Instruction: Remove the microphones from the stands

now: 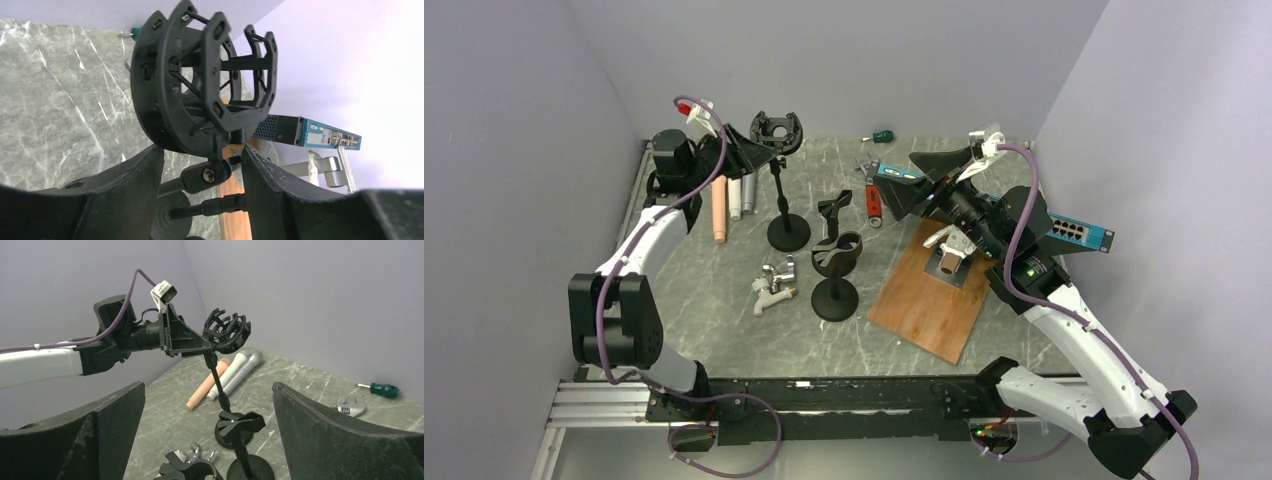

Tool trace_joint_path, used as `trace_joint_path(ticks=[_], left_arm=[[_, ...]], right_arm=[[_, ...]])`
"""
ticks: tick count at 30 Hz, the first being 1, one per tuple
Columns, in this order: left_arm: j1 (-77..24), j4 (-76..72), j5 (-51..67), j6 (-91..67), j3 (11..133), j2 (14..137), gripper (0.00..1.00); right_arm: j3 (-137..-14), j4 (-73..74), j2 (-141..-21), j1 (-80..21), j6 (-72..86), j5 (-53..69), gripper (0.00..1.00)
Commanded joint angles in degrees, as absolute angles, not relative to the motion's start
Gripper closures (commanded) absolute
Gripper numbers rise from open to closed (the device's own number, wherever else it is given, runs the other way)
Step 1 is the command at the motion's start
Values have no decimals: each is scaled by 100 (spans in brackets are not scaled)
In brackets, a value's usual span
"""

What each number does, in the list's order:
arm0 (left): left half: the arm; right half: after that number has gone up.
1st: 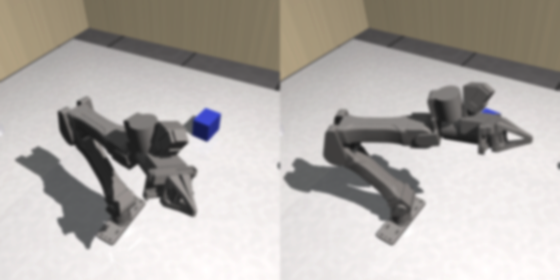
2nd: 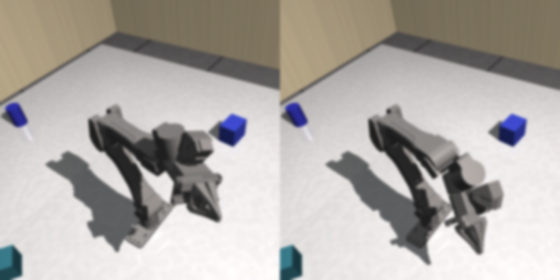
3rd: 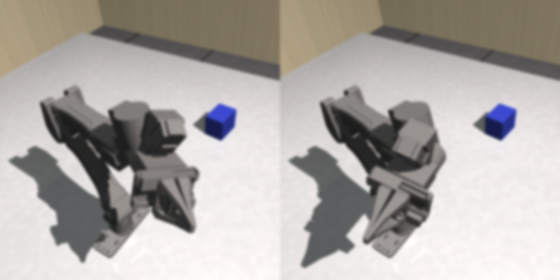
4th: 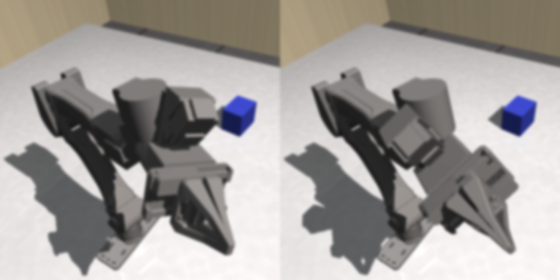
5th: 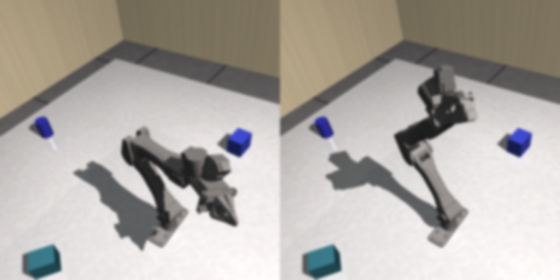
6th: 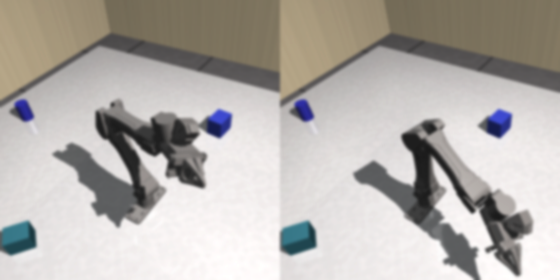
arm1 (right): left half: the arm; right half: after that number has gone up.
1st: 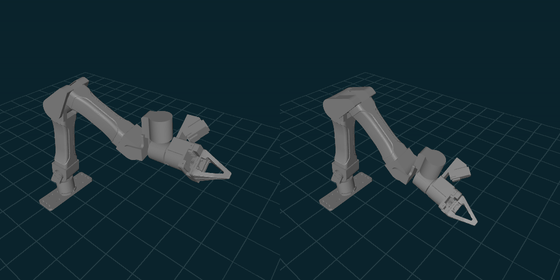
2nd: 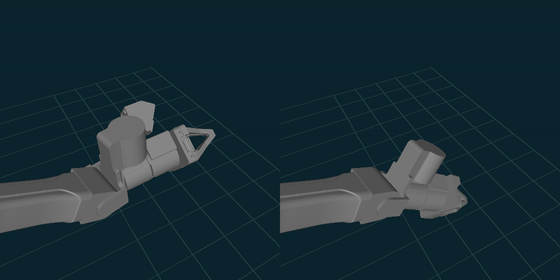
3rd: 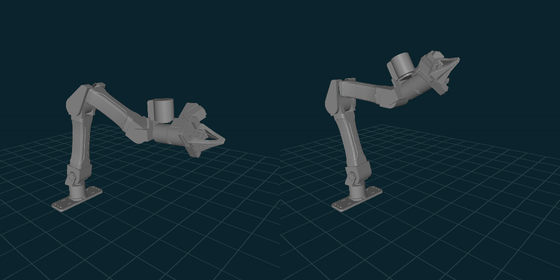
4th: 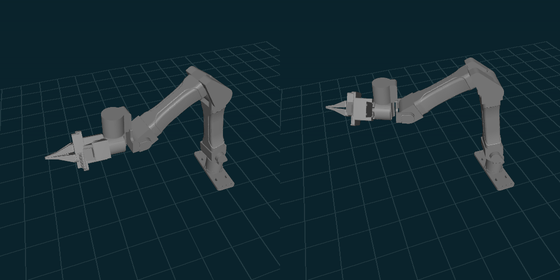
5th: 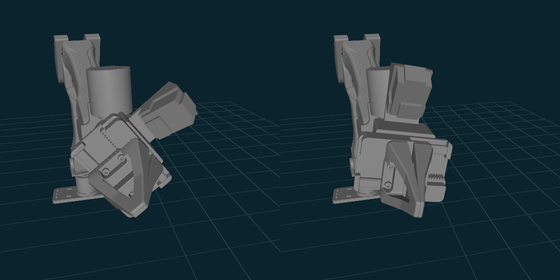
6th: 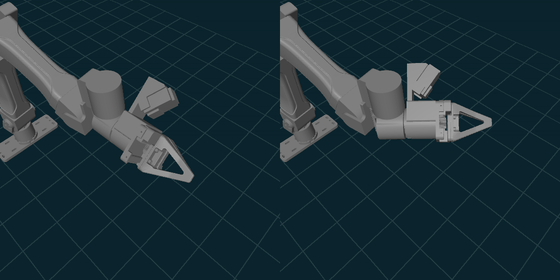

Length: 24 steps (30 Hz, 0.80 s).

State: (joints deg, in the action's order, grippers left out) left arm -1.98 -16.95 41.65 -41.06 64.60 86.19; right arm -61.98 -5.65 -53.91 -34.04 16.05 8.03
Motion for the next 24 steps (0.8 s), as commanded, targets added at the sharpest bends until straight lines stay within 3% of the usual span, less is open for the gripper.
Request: trace_joint_path(ticks=[1,8,16,24], left_arm=[[-235,-2217,4313,-4534,6629,8859,40],[-274,-2094,4321,-4416,6601,9024,48],[-299,-778,3917,-3469,6278,8929,63],[-299,-131,3552,-3035,6041,8917,66]], right_arm=[[-6346,-662,-5284,-3400,1523,815,0],[-6329,-655,-5273,-3398,1485,774,0],[-6263,-705,-5300,-3396,1504,764,0],[-6227,-739,-5324,-3400,1531,810,0]])
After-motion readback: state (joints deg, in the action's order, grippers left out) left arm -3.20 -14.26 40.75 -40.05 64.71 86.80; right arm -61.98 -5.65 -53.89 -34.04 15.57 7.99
